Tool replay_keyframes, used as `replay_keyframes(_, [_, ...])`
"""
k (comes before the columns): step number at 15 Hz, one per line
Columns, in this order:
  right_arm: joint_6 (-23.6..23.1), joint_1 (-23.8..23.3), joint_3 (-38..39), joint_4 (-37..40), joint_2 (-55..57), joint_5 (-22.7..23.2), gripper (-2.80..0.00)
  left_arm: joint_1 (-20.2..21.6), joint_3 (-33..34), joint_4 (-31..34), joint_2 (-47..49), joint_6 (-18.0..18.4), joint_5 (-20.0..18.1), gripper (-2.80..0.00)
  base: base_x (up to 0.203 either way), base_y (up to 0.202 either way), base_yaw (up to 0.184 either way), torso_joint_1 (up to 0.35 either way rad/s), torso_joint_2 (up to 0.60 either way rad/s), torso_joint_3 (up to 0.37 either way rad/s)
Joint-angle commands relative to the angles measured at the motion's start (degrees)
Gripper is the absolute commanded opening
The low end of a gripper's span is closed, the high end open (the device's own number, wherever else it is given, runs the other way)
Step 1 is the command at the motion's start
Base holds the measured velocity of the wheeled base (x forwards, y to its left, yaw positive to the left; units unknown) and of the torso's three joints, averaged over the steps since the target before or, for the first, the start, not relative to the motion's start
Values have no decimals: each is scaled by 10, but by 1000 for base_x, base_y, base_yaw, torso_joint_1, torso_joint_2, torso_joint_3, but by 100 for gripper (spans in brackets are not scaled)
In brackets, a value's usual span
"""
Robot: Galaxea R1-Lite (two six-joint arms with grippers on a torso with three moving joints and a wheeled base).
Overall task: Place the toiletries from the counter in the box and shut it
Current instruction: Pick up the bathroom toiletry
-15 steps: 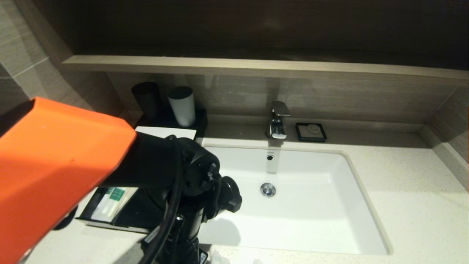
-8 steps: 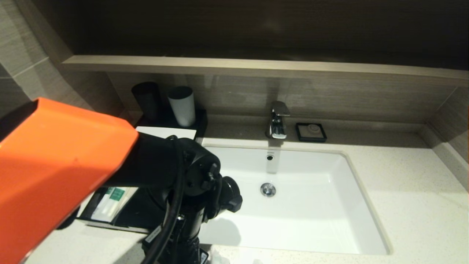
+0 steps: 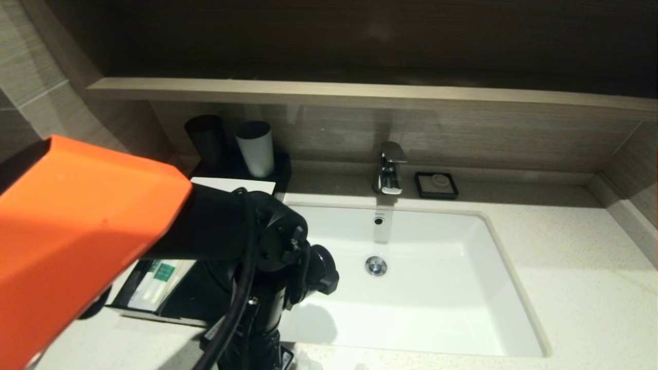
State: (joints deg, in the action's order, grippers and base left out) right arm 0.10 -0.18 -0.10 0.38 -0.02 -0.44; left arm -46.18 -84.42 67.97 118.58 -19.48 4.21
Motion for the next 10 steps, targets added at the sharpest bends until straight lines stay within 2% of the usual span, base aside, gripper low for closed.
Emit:
replay_keyframes(1, [0, 0, 0, 0, -1, 0, -280, 0, 0, 4, -2, -1, -1, -280, 0, 0, 0, 0, 0, 0])
replay_keyframes(10, [0, 0, 0, 0, 0, 0, -280, -1, 5, 3, -9, -1, -1, -280, 0, 0, 0, 0, 0, 0])
